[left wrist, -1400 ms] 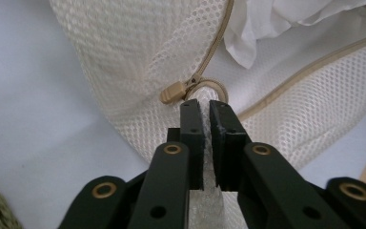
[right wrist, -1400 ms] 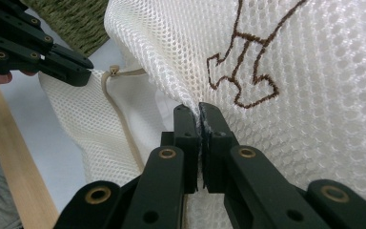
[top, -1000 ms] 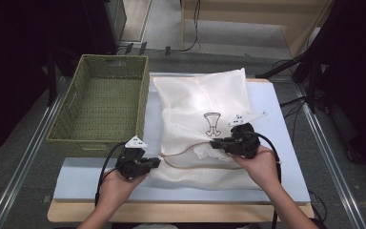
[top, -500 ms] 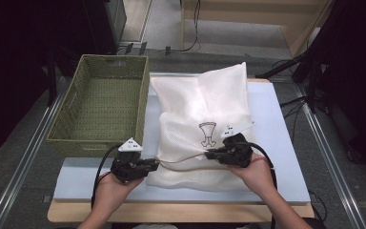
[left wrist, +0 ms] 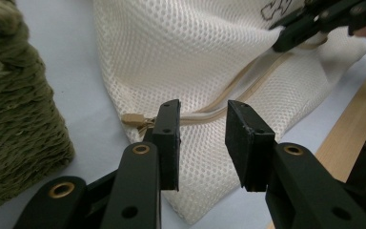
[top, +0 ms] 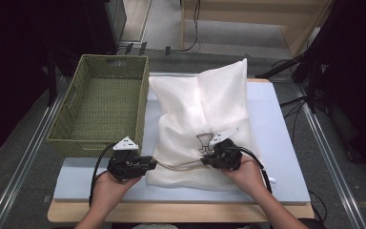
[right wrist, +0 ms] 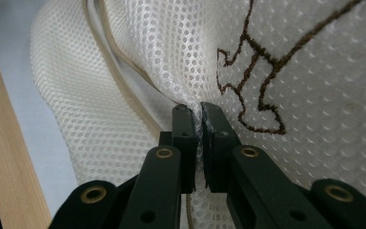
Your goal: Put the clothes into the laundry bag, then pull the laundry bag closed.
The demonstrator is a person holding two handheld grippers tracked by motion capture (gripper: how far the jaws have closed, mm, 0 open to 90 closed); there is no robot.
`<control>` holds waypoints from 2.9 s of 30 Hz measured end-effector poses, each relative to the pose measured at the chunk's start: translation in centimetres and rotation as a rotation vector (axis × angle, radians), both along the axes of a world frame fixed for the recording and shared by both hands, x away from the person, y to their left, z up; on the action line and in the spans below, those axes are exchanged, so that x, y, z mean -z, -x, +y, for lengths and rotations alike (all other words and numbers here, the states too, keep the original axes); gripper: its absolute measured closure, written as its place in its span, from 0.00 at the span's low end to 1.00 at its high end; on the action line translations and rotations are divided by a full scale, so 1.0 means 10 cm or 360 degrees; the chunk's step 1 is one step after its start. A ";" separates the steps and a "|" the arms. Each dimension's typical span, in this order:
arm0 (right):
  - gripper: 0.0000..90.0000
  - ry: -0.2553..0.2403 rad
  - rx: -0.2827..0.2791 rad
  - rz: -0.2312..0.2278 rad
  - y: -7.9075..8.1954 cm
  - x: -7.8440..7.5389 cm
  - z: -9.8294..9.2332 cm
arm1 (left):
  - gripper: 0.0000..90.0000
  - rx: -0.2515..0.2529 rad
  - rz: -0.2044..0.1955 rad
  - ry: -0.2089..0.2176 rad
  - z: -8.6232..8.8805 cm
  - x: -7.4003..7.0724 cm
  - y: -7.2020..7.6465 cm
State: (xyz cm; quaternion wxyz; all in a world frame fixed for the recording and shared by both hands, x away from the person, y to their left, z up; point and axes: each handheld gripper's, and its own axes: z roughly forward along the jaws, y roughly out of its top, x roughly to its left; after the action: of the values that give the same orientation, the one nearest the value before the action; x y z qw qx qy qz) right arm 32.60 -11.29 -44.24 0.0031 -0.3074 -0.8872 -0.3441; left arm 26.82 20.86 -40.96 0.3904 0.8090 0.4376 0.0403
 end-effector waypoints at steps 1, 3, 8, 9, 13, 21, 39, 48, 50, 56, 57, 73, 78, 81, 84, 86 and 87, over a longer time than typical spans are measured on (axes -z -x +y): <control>0.95 0.0011 -0.0016 0.0005 0.00 0.01 0.02 | 0.73 0.0002 -0.0003 -0.0004 0.01 0.00 0.00; 0.92 0.0035 -0.0038 0.0022 0.02 0.03 0.06 | 0.73 -0.0003 -0.0005 0.0007 0.02 0.00 -0.01; 0.88 0.0044 -0.0034 0.0011 0.00 0.07 0.08 | 0.71 -0.0013 -0.0003 -0.0021 0.05 0.01 -0.02; 0.86 0.0032 -0.0032 0.0009 0.00 0.06 0.07 | 0.71 -0.0019 -0.0005 -0.0020 0.05 0.02 -0.02; 0.77 -0.0013 -0.0040 -0.0012 0.01 -0.01 0.04 | 0.69 -0.0035 0.0004 -0.0009 0.08 0.03 -0.03; 0.64 -0.0079 -0.0089 -0.0101 0.09 -0.16 0.03 | 0.62 -0.0053 0.0019 -0.0008 0.09 0.04 -0.04; 0.55 -0.0156 -0.0072 -0.0179 0.14 -0.32 0.02 | 0.52 -0.0073 -0.0006 -0.0015 0.14 0.07 -0.04; 0.50 -0.0200 -0.0097 -0.0146 0.17 -0.32 0.18 | 0.43 -0.0067 -0.0023 -0.0010 0.18 0.11 -0.03; 0.50 -0.0195 -0.0115 -0.0150 0.18 -0.31 0.21 | 0.42 -0.0075 0.0006 -0.0002 0.19 0.12 -0.04; 0.50 -0.0187 -0.0113 -0.0128 0.16 -0.29 0.22 | 0.41 -0.0085 0.0006 -0.0005 0.21 0.13 -0.04; 0.50 -0.0193 -0.0113 -0.0128 0.15 -0.29 0.22 | 0.41 -0.0088 0.0003 -0.0003 0.21 0.13 -0.04; 0.51 -0.0217 -0.0137 -0.0150 0.18 -0.32 0.24 | 0.40 -0.0126 0.0021 0.0015 0.23 0.15 -0.03; 0.51 -0.0222 -0.0134 -0.0151 0.16 -0.32 0.23 | 0.42 -0.0126 0.0000 0.0019 0.24 0.16 -0.02; 0.51 -0.0210 -0.0131 -0.0139 0.15 -0.31 0.23 | 0.43 -0.0131 -0.0018 -0.0012 0.23 0.17 -0.02; 0.51 -0.0212 -0.0132 -0.0145 0.15 -0.31 0.22 | 0.43 -0.0152 -0.0005 -0.0020 0.21 0.20 -0.02; 0.51 -0.0215 -0.0129 -0.0148 0.14 -0.31 0.22 | 0.43 -0.0157 0.0010 -0.0022 0.19 0.23 -0.02; 0.51 -0.0216 -0.0128 -0.0147 0.14 -0.31 0.23 | 0.44 -0.0161 0.0013 -0.0040 0.18 0.25 -0.02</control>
State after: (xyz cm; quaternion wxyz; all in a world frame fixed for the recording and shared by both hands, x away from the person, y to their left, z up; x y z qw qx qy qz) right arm 31.18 -9.04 -41.11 -0.0031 -0.2545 -0.8726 -0.4169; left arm 27.00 22.62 -43.41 0.3759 0.7909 0.4789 0.0621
